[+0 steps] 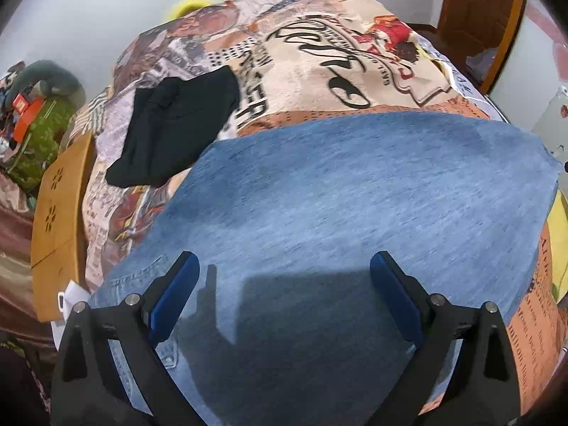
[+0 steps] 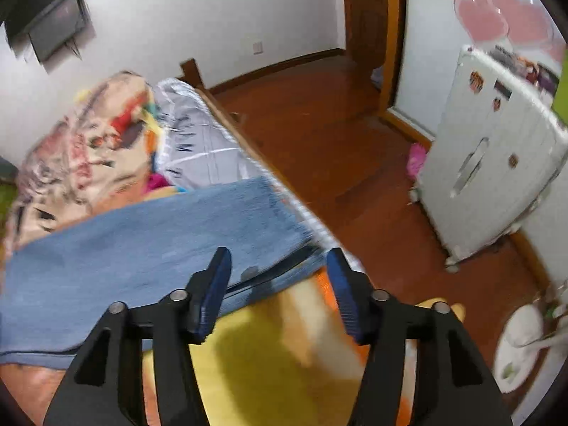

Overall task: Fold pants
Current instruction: 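Move right tool to the frayed leg hems while left tool holds the seat, then grasp the frayed hems with right tool and lift them up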

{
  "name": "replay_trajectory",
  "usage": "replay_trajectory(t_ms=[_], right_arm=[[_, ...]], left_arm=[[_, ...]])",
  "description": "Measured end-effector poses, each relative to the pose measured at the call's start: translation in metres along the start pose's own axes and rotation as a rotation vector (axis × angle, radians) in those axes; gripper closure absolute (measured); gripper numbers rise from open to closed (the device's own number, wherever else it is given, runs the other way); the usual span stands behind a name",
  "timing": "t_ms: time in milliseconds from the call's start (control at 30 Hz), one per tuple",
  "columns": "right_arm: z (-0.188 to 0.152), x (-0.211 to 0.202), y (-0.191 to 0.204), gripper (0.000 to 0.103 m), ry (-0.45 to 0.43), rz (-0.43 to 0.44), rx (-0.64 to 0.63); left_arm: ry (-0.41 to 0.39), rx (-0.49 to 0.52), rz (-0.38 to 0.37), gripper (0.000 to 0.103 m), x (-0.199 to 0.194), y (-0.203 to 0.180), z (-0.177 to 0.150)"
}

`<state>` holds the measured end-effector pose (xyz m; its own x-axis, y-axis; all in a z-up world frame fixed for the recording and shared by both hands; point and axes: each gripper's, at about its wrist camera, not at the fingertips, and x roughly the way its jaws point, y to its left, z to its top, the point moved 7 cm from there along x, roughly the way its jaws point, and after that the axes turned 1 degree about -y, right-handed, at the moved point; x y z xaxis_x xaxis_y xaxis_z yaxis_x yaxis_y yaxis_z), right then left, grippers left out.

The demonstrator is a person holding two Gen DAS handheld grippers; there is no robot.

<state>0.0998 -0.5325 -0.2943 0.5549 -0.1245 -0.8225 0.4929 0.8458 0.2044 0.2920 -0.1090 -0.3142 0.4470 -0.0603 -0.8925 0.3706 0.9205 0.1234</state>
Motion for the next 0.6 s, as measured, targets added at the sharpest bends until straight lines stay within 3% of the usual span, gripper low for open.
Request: replay_trajectory(t_ms=[200,300,600], right_arm=[[-0.024,0.014,0.02,0.049,0.092,0.14,0.094],[-0.03,0.026,0.02,0.049,0.122,0.151,0.139],[-0.021,0.048,0.009,0.049,0.094,0.191,0.236]], left_arm=[[0.009,0.083,-0.015,0.004,0.007,-0.022,0.013],[0.03,0.106,-0.045,0.004,0.012,-0.031,0.02],[0.091,0.087,-0.149,0.0,0.031,-0.052,0.034]])
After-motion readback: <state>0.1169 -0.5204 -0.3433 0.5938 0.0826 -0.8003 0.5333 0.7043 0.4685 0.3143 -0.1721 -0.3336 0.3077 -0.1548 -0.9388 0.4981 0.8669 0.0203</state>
